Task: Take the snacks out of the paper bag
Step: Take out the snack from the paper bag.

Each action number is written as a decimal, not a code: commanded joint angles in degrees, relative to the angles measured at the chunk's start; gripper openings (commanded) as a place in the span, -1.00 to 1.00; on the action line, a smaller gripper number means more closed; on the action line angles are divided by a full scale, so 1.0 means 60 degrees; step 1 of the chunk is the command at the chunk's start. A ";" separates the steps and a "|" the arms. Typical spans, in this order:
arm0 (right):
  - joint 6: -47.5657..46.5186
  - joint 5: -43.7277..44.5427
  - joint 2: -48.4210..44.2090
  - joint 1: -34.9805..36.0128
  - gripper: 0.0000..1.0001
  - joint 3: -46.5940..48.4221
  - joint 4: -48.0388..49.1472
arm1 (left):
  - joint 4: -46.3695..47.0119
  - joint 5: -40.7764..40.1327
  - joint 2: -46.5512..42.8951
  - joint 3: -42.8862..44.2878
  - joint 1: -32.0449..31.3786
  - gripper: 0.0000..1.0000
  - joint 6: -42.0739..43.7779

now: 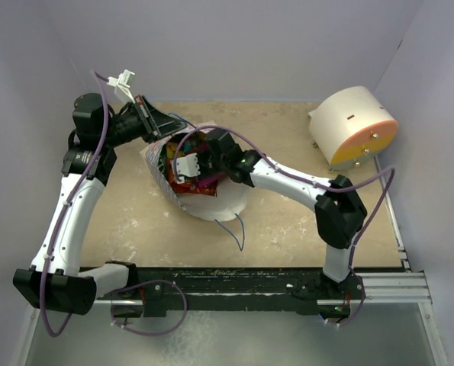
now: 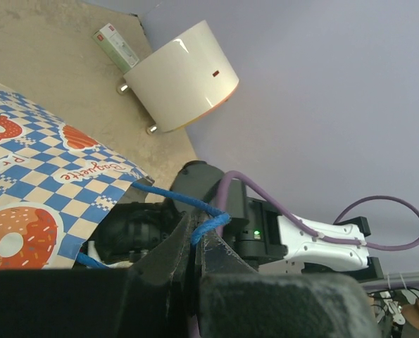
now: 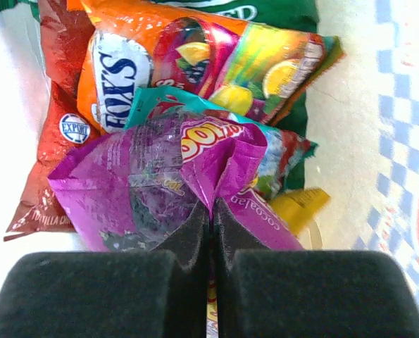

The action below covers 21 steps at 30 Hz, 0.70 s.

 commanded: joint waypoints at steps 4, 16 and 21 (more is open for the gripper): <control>0.1834 -0.0838 -0.2758 0.0223 -1.00 0.0266 -0.0420 | 0.0010 0.0010 -0.0462 0.0374 -0.0019 -1.00 0.0333; 0.7298 0.0374 -0.7017 0.0594 -1.00 -0.0548 -0.2411 | -0.0594 -0.0517 -0.0343 0.0296 -0.0019 -1.00 0.0895; 0.9277 0.2697 -0.8498 0.0594 -1.00 -0.0467 -0.3855 | -0.0640 -0.0684 -0.0201 0.0395 -0.0019 -1.00 0.1012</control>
